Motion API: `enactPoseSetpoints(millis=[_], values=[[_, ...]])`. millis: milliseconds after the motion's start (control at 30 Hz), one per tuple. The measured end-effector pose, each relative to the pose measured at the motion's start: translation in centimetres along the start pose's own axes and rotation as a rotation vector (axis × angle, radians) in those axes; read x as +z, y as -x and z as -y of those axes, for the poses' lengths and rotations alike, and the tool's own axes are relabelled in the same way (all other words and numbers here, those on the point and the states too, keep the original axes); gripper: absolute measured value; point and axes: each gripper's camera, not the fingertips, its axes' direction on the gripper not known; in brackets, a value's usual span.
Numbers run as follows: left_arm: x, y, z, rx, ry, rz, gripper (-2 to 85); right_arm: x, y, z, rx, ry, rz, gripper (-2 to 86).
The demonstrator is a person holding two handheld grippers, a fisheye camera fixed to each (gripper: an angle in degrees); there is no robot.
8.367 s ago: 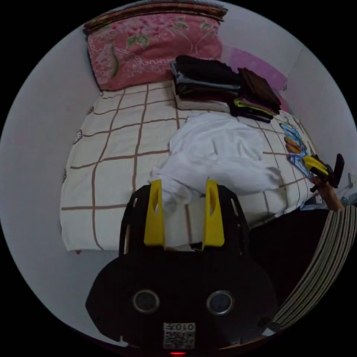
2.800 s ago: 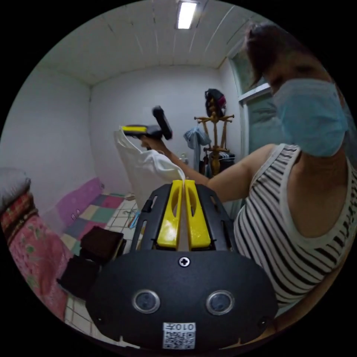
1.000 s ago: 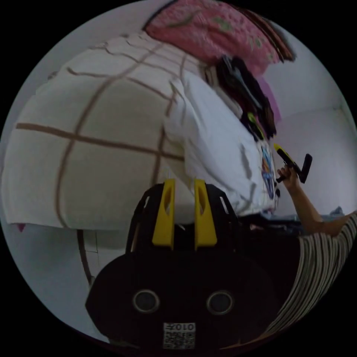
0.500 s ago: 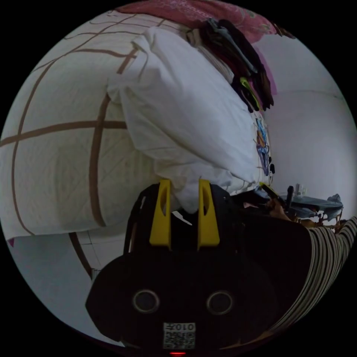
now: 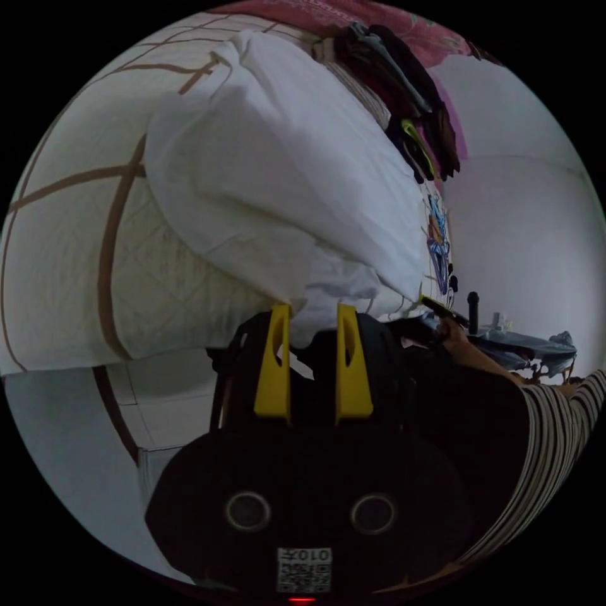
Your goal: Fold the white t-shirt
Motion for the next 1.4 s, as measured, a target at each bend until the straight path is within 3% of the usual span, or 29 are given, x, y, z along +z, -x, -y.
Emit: enactPoseSetpoints(millis=[333,567,700,1000,1200,1267,1400], values=[[0.0,-0.8,1.2,0.111,0.099,0.103,0.4,-1.4,-7.5,-4.5,-0.106,-0.08,-0.056,3.1],[-0.2,-0.4,0.7,0.117,0.124,0.11,1.1,5.4,-9.0,-4.1,-0.068,0.052,-0.036,3.1],[-0.5,-0.3,0.1,0.093,0.055,0.235,4.8,7.1,-10.1,-2.5,-0.049,0.102,-0.049,3.1],[2.1,-0.1,-1.9,0.114,0.038,0.131,10.5,6.1,-15.2,-1.9,-0.024,0.066,0.028,3.1],[3.8,-1.6,-0.7,0.153,0.069,0.11,7.1,6.1,-16.4,-0.4,-0.085,0.094,-0.042,3.1],[4.7,-2.4,-0.1,0.18,0.179,0.123,4.1,5.7,-17.0,-0.1,-0.093,0.075,-0.047,3.1],[1.3,-4.5,-0.5,0.313,0.18,0.021,1.8,3.6,-18.9,-0.2,-0.139,-0.043,-0.018,3.0]])
